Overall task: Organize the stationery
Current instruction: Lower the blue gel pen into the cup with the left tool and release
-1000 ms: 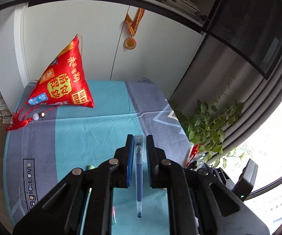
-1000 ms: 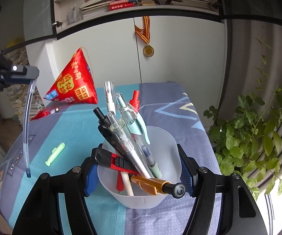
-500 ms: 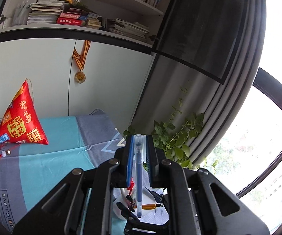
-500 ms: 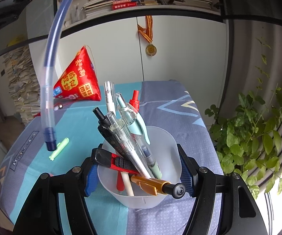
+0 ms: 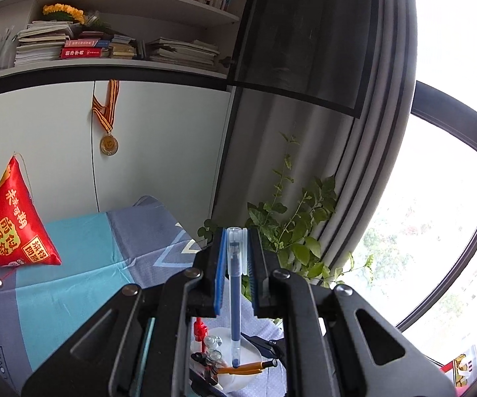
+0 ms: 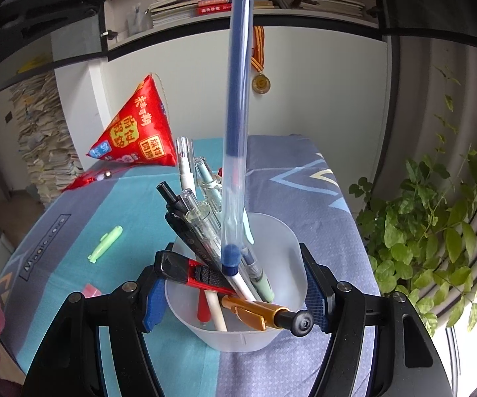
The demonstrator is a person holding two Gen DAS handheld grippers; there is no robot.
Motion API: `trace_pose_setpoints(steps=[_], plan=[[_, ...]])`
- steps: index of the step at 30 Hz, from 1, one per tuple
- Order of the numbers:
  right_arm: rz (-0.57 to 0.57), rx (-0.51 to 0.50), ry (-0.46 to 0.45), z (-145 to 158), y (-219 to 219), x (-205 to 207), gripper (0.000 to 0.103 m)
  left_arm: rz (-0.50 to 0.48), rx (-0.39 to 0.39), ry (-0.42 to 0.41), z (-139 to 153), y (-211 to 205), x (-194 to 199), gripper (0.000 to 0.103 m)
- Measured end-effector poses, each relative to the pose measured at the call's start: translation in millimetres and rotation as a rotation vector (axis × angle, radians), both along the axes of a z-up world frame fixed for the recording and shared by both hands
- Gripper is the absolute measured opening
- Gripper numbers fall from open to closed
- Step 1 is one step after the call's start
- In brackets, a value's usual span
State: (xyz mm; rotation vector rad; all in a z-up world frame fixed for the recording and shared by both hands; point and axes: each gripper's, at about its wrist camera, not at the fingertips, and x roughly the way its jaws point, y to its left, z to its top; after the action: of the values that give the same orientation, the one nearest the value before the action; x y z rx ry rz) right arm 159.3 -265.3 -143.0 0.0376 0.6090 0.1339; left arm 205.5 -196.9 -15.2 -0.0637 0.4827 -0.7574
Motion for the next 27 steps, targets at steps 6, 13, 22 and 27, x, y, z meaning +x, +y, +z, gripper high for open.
trace_pose_setpoints(steps=[6,13,22,27], plan=[[0.001,-0.010,0.001,-0.3,2.5,-0.6,0.069,-0.025,0.028,0.026,-16.0,-1.7,-0.4,0.010],[0.003,-0.016,0.003,-0.6,3.9,-1.1,0.069,-0.044,0.037,0.046,-24.9,0.5,-4.1,0.011],[0.002,-0.026,0.002,-0.6,5.2,-2.1,0.070,-0.053,0.022,0.083,-23.2,11.6,-11.0,0.022],[0.002,-0.028,0.003,-0.3,5.4,-1.9,0.070,-0.006,0.005,0.059,-14.7,27.3,-18.7,0.037]])
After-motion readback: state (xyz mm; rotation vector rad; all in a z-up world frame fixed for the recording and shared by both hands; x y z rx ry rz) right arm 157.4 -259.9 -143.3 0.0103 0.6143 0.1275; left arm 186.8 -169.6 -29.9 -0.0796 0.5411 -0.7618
